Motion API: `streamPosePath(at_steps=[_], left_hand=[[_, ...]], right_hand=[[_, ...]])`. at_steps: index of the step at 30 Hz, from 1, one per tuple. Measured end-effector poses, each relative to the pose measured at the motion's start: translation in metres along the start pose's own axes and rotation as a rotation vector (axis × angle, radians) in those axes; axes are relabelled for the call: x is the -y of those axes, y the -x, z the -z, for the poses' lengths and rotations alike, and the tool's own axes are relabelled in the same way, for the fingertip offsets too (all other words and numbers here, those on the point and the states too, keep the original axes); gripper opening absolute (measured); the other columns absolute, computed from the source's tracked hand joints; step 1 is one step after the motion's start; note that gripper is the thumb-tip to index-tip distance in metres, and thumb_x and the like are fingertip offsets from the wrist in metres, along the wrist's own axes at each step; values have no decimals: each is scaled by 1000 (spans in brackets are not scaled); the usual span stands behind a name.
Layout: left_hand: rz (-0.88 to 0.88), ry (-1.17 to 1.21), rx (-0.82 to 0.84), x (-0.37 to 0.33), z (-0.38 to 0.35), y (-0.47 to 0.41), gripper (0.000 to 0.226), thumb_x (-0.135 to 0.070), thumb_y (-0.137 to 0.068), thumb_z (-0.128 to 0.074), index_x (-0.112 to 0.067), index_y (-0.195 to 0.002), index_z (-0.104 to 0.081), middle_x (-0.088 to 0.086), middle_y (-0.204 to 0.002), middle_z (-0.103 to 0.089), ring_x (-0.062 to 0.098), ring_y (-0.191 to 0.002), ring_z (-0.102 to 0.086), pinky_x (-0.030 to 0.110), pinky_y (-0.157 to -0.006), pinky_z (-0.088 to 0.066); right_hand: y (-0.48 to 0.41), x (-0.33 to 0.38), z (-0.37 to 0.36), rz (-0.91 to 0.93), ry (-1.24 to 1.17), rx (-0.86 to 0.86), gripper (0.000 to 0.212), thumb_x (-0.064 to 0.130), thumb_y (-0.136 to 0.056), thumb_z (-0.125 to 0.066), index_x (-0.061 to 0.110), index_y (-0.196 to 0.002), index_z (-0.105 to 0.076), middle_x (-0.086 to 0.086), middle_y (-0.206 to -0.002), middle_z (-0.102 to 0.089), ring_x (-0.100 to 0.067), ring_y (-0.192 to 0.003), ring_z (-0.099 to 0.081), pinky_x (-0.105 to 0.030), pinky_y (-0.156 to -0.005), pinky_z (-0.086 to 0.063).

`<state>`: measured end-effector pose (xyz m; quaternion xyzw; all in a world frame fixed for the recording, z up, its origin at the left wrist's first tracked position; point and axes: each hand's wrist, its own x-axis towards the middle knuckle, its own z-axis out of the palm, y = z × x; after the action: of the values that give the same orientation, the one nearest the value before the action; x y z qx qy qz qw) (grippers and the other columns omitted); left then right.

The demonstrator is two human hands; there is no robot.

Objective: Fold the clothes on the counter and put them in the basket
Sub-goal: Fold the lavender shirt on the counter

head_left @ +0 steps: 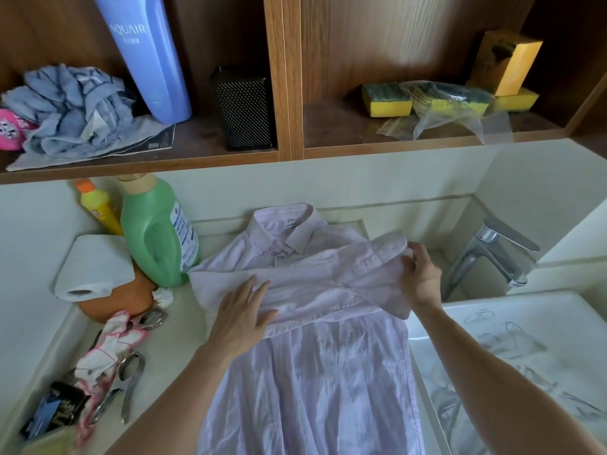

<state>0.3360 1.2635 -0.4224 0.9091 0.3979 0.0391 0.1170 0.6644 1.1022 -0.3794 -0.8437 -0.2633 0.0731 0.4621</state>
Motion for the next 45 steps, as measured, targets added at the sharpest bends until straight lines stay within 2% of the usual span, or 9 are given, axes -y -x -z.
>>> streamPosePath(at_steps=[5,9,14,20,26,30,35,39,45], left_hand=[[81,-68,130,13,-25,-2,107,-78,-75,28,-31,-153,-28,0,-162,-21,25,-151,-14,50,-118,-18],[114,2,-30,-12,-16,-11,88,-74,-86,3,-27,-148,-41,1,-158,-35,25,-145,-33,47,-116,-27],[62,-79,78,-31,-29,-26,84,-71,-90,-2,-25,-152,-36,5,-160,-33,29,-145,-34,50,-116,-26],[59,-191,38,29,-43,-9,71,-66,-95,-23,-26,-151,-41,9,-160,-32,31,-144,-35,51,-113,-31],[19,-172,12,41,-41,-12,67,-63,-96,-25,-29,-152,-38,5,-162,-27,24,-149,-28,48,-117,-26],[16,-172,-12,44,-44,-15,67,-64,-97,-23,-29,-151,-39,5,-162,-28,23,-149,-27,47,-118,-23],[22,-152,-32,43,-44,-16,68,-66,-97,-21,-29,-150,-41,4,-162,-27,24,-149,-27,48,-118,-23],[131,-156,-54,49,-47,-12,75,-71,-95,-16,-28,-155,-28,9,-165,-17,30,-151,-19,52,-120,-18],[280,-24,-86,65,-41,-6,74,-69,-95,-22,-27,-154,-32,13,-164,-20,33,-150,-20,48,-120,-24]], right_hand=[[-32,-20,-6,-413,114,199,47,21,-89,-60,16,-134,-49,-18,-123,-55,-35,-109,-58,-41,-93,-51],[-10,-6,-26,374,342,-136,24,14,-92,-51,13,-112,-65,-14,-109,-62,-39,-96,-59,-43,-82,-47],[63,22,-100,889,335,359,28,28,-96,-49,19,-118,-64,-2,-122,-64,-24,-113,-58,-41,-99,-45],[21,-44,-97,594,841,500,68,55,-102,-2,26,-150,-40,-1,-157,-36,-26,-144,-36,-47,-118,-9],[-21,-50,-74,464,897,418,50,55,-96,-30,29,-129,-57,2,-131,-56,-27,-125,-52,-46,-92,-45],[-31,-25,-91,436,949,292,27,34,-88,-60,24,-113,-63,-5,-110,-62,-34,-106,-58,-55,-104,-32],[9,-9,-124,717,657,453,47,43,-100,-31,24,-137,-53,-5,-147,-50,-28,-138,-43,-50,-116,-24],[16,-27,-115,501,709,517,58,59,-102,-16,39,-156,-15,6,-166,-3,-15,-153,-1,-39,-124,1],[10,-22,-111,400,743,531,60,60,-100,-15,39,-156,-12,4,-166,-3,-16,-153,2,-37,-124,1]])
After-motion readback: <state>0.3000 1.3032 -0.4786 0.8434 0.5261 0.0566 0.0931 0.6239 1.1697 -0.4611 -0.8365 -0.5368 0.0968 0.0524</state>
